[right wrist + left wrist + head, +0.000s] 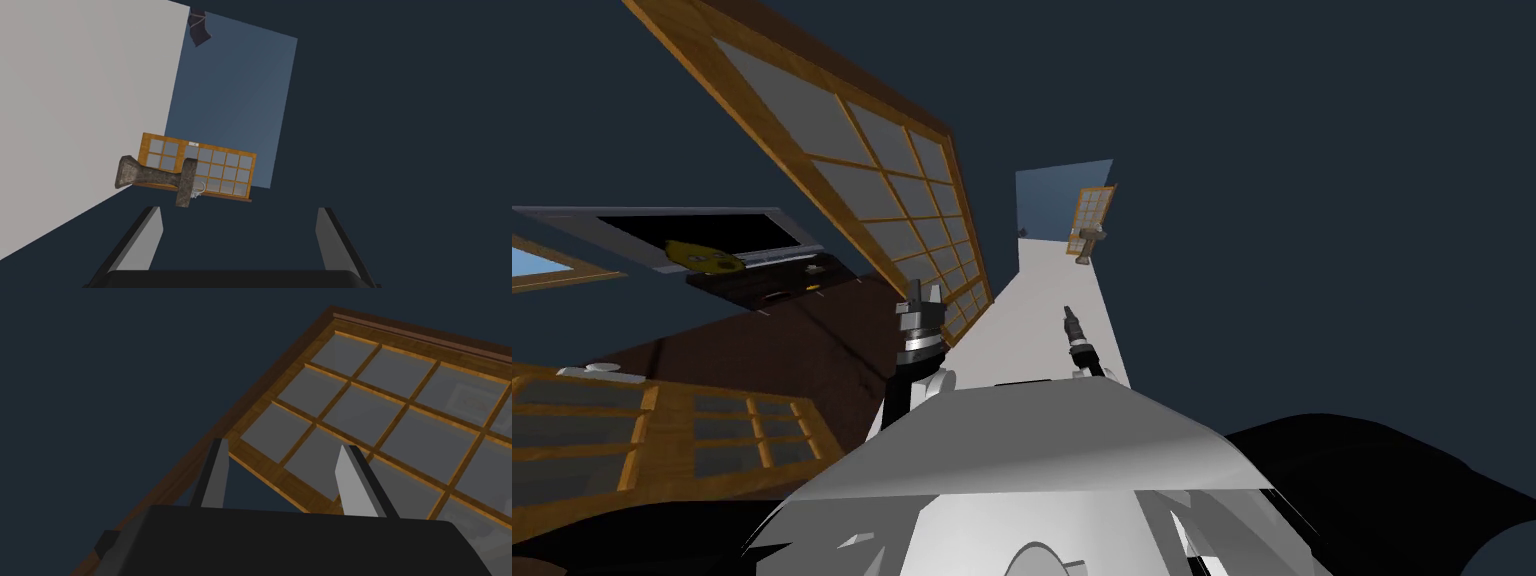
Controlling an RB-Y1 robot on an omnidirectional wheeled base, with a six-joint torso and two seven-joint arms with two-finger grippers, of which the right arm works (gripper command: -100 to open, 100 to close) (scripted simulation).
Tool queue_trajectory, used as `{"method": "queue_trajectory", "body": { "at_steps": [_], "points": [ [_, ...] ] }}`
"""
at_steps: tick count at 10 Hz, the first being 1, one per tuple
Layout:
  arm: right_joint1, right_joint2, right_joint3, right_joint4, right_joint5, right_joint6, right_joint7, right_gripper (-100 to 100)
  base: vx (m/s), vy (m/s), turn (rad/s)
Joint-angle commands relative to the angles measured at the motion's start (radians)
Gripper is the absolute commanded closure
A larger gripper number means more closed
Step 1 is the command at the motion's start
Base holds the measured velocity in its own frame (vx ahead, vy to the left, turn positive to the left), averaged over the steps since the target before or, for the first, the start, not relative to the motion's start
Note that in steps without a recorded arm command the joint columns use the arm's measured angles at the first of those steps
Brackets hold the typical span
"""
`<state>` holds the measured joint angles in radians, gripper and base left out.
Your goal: Push the door open
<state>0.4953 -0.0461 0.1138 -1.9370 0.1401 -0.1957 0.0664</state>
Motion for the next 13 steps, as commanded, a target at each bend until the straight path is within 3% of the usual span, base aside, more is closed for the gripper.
{"method": "queue_trajectory", "body": {
  "at_steps": [1,13],
  "points": [
    [-0.004,-0.007,0.008,0.014,0.005,0.027,0.014,-100,0.025,0.019,-0.250],
    [-0.014,-0.054,0.092,0.220,0.065,0.194,0.150,-100,0.028,0.026,-0.325]
  ]
}}
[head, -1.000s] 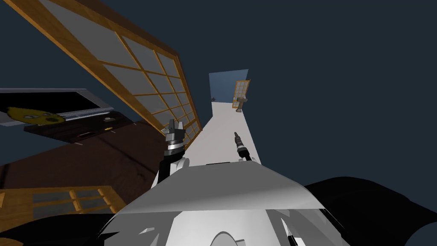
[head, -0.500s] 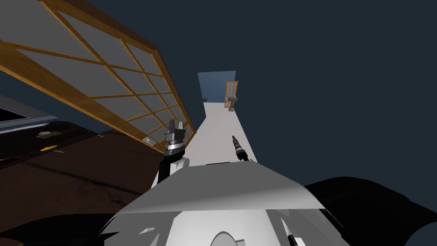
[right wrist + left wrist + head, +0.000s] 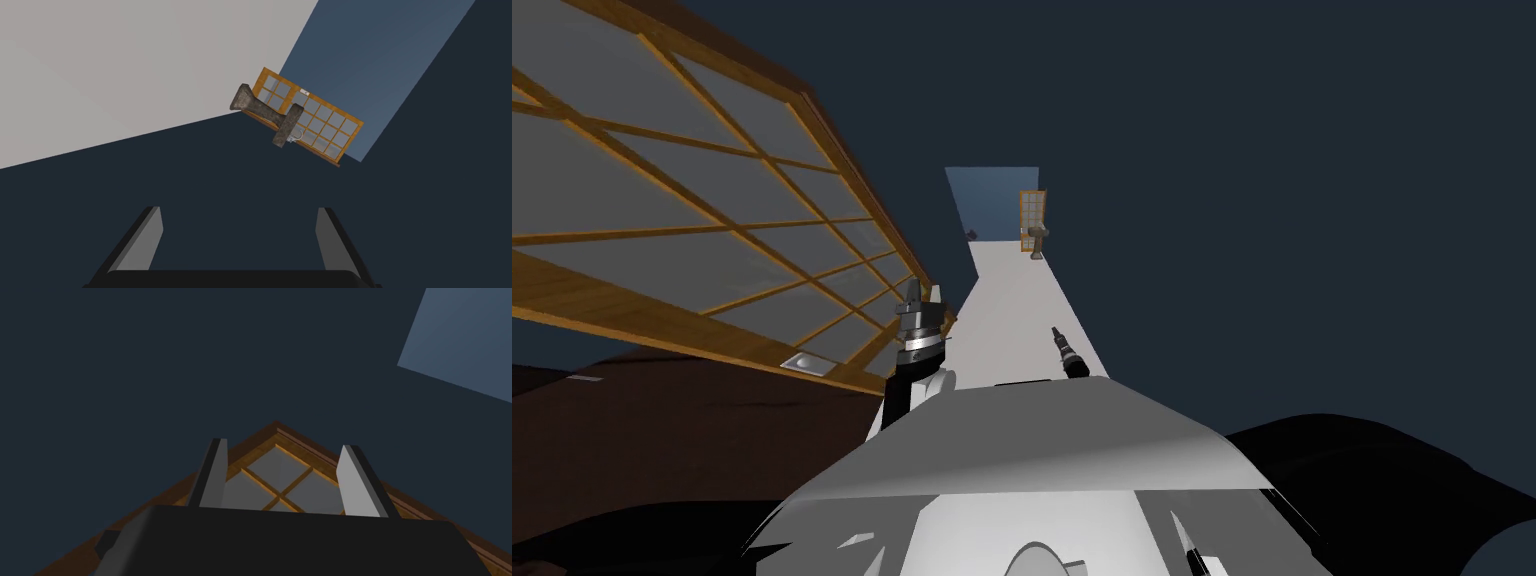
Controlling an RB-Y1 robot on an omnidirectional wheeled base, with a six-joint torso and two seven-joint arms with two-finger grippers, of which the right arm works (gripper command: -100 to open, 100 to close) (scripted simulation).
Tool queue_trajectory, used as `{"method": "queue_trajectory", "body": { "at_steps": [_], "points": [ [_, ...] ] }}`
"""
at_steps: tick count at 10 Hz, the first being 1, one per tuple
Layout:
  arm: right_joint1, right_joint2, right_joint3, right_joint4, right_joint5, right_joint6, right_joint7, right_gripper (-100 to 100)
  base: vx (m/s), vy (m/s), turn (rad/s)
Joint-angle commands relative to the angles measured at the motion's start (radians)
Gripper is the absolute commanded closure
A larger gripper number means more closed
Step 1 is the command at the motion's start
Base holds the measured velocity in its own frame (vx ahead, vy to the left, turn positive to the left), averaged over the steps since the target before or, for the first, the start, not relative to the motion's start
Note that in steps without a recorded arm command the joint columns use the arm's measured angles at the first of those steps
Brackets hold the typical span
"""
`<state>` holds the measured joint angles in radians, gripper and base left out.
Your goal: Push the door open
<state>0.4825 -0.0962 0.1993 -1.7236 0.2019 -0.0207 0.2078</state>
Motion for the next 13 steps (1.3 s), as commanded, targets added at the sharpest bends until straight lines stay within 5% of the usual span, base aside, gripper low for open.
{"method": "queue_trajectory", "body": {
  "at_steps": [1,13],
  "points": [
    [-0.002,-0.007,0.011,0.019,0.007,0.029,0.017,-100,0.023,0.032,-0.310],
    [-0.013,-0.047,0.099,0.234,0.069,0.202,0.160,-100,0.016,0.036,-0.286]
  ]
}}
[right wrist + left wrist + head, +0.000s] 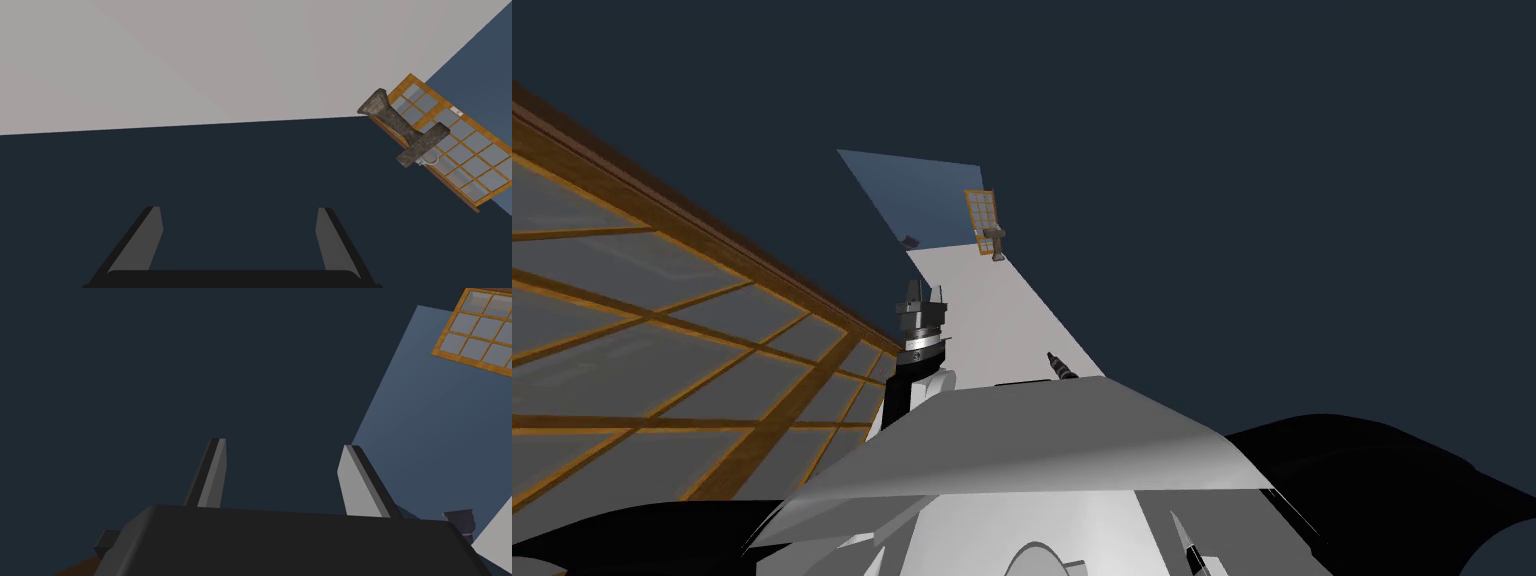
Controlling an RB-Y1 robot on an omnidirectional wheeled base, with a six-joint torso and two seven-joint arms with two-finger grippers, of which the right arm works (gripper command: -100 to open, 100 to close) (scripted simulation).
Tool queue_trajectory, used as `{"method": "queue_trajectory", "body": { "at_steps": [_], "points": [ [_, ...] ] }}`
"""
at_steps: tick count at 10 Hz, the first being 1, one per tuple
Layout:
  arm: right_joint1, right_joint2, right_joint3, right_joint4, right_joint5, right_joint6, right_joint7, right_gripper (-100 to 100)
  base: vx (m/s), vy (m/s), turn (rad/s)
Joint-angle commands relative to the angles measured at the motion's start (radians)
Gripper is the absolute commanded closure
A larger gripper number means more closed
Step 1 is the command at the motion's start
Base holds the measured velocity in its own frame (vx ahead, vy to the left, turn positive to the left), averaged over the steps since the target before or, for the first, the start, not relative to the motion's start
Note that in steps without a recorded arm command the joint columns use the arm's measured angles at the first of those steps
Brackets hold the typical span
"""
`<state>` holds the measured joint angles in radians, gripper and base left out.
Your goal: Push the door open
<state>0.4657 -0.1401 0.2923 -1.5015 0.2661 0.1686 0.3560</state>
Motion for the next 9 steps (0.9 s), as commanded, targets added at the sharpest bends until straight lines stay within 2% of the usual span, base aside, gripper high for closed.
{"method": "queue_trajectory", "body": {
  "at_steps": [1,2,4,6,8,9],
  "points": [
    [0.004,-0.006,0.012,0.026,0.009,0.023,0.021,-100,0.010,0.044,-0.305],
    [0.002,-0.011,0.022,0.052,0.016,0.045,0.038,-100,0.015,0.043,-0.385],
    [0.001,-0.015,0.033,0.079,0.024,0.066,0.056,-100,0.007,0.041,-0.218],
    [-0.001,-0.022,0.050,0.118,0.036,0.098,0.082,-100,0.005,0.041,-0.326],
    [-0.002,-0.027,0.060,0.145,0.043,0.120,0.100,-100,0.003,0.035,-0.209],
    [-0.004,-0.031,0.072,0.172,0.051,0.142,0.118,-100,-0.003,0.038,-0.322]
  ]
}}
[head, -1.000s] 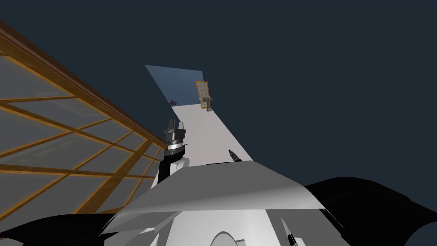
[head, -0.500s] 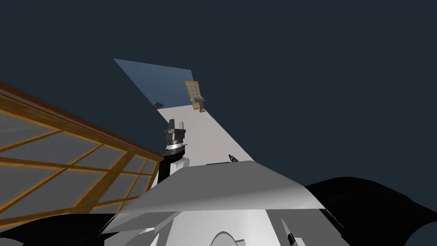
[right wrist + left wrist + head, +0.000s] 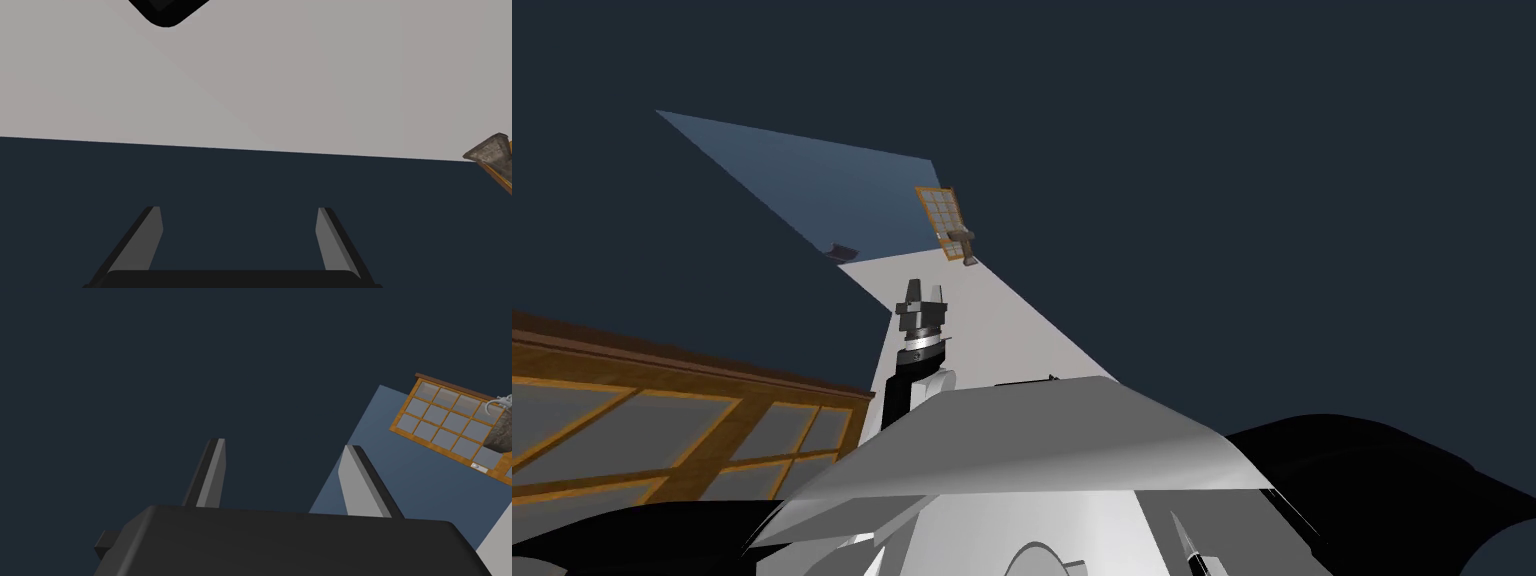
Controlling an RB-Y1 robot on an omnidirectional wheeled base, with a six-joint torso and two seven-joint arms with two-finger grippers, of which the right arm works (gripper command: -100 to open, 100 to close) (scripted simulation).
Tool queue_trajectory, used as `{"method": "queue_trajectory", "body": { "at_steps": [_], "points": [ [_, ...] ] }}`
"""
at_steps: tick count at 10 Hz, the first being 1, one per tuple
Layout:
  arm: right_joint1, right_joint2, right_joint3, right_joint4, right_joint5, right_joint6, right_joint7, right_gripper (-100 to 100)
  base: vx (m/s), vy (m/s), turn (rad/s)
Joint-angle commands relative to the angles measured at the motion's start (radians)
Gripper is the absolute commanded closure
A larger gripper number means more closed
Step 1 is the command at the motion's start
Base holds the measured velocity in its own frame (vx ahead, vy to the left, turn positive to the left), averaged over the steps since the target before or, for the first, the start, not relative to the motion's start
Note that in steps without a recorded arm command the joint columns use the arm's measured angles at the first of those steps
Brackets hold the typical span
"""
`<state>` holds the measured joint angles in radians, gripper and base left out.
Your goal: Push the door open
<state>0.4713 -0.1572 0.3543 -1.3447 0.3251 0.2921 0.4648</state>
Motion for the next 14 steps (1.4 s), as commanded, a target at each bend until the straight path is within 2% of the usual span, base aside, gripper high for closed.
{"method": "queue_trajectory", "body": {
  "at_steps": [1,4,5,6,9,10,11,14],
  "points": [
    [-0.010,-0.016,0.015,0.029,-0.004,0.029,0.019,-100,-0.005,0.053,-0.279],
    [-0.012,-0.023,0.032,0.070,0.008,0.062,0.046,-100,-0.001,0.034,-0.220],
    [-0.013,-0.028,0.043,0.097,0.016,0.084,0.064,-100,-0.004,0.033,-0.391],
    [-0.014,-0.030,0.049,0.111,0.020,0.095,0.073,-100,-0.005,0.042,-0.279],
    [-0.016,-0.037,0.065,0.152,0.032,0.128,0.100,-100,-0.008,0.035,-0.185],
    [-0.017,-0.041,0.076,0.179,0.040,0.150,0.118,-100,-0.010,0.039,-0.350],
    [-0.017,-0.041,0.076,0.179,0.040,0.150,0.118,-100,-0.007,0.035,-0.144],
    [-0.021,-0.051,0.104,0.248,0.059,0.205,0.164,-100,-0.012,0.040,-0.313]
  ]
}}
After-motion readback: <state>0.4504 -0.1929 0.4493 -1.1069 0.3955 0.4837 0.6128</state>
